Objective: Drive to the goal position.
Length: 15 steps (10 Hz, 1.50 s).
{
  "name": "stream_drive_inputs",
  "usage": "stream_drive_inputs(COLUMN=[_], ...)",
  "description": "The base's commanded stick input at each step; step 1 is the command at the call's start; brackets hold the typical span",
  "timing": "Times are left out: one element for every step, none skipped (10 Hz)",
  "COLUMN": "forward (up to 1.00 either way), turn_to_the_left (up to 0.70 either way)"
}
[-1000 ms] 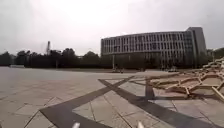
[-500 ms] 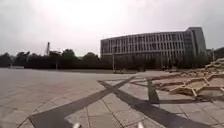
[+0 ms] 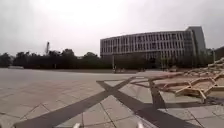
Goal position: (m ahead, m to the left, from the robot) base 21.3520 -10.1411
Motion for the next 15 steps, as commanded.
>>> stream_drive_inputs(forward=[0.5,0.5,0.5,0.5,0.5,0.5,0.5,0.5,0.5,0.5,0.5,0.5,0.5,0.5,0.5], turn_to_the_left=[0.0,0.0,0.0,0.0,0.0,0.0,0.0,0.0,0.0,0.0,0.0,0.0,0.0,0.0,0.0])
